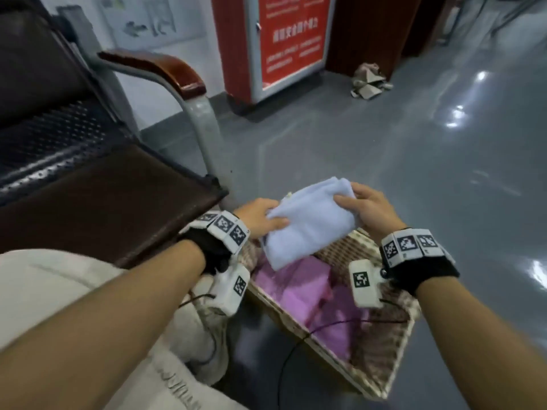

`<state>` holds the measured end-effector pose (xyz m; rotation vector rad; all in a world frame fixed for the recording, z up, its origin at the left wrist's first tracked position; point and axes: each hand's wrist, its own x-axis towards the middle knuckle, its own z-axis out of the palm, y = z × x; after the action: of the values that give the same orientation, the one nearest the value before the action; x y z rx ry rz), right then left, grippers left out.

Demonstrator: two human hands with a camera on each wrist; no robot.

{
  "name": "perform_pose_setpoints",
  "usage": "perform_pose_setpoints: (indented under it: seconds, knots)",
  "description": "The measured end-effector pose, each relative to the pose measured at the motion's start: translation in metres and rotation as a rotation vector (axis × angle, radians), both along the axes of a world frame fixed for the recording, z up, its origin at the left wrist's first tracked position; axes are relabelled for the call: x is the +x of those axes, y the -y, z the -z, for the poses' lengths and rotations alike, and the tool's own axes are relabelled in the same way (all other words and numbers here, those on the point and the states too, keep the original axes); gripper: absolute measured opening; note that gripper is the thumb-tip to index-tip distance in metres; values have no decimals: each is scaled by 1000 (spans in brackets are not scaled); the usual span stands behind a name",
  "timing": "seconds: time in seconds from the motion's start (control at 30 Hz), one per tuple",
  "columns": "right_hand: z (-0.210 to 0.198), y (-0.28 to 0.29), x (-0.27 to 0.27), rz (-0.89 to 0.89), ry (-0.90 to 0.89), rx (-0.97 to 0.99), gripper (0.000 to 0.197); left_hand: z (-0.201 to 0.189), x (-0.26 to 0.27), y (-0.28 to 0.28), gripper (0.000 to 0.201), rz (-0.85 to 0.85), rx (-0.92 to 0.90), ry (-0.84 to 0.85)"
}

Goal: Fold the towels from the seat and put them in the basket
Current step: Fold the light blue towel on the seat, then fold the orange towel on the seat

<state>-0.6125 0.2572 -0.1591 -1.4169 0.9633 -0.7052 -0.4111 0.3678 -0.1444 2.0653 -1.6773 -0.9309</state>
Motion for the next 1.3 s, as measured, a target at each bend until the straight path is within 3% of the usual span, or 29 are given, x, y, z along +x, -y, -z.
perform_pose_setpoints:
  seconds: [0.13,0.27,0.43,0.57,0.73,0.93,1.13,1.3]
  knots:
    - [54,6,-35,-101,-343,-46,20,87,-46,6,16,58,212,-31]
    - [95,9,-52,-247,-772,-112,23,134,-84,3,33,217,390,-55]
    - [132,2,-57,-330,-1034,-44,29,166,-103,0,42,370,569,98]
    - [135,2,-51,-341,-1167,-53,29,161,-90,2,31,377,469,169]
    - [85,14,-2,-361,-1071,-293,21,113,-41,8,29,176,305,147]
    - [1,1,105,-559,-866,-586,21,8,34,-11,24,-4,105,204]
    - [-96,-43,236,-759,-757,-911,23,-110,130,-83,21,-240,-85,274]
    - [-155,-114,342,-911,-644,-1111,20,-169,205,-169,17,-501,-191,184]
